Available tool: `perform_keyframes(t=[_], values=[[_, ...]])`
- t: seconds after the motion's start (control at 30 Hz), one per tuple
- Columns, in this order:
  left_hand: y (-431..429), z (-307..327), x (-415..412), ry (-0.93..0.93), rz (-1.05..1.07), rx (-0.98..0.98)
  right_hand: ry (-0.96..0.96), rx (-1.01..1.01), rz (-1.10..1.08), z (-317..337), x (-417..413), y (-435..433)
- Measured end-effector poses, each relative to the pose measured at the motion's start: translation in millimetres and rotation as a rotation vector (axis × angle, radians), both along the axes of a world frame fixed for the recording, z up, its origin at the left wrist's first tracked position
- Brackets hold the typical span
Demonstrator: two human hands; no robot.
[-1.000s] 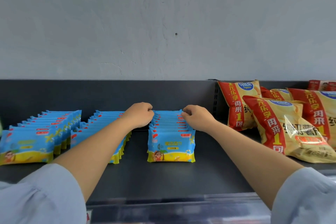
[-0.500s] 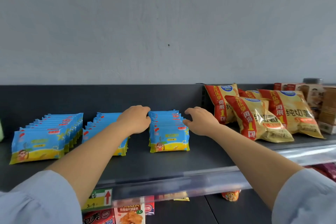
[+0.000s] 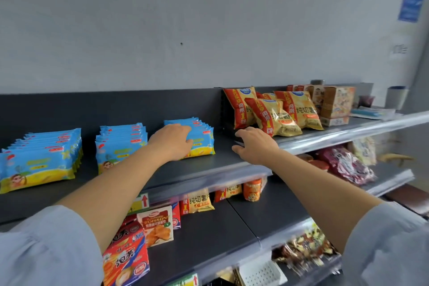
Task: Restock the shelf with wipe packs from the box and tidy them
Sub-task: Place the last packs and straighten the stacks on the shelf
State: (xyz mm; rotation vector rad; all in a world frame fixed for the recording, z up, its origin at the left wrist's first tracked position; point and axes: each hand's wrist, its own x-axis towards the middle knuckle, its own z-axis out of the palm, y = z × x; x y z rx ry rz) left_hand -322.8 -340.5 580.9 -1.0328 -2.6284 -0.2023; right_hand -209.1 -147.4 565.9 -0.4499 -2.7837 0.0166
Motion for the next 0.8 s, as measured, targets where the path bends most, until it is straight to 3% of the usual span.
perform_keyframes(t=[0.43, 0.8], values=[[69, -19, 96, -0.023, -0.250, -0.041, -0.040, -0.038, -0.223, -18, 131, 31], [163, -73, 189, -0.130, -0.427, -0.083, -0.134, -0.073, -0.413, -58, 252, 93]])
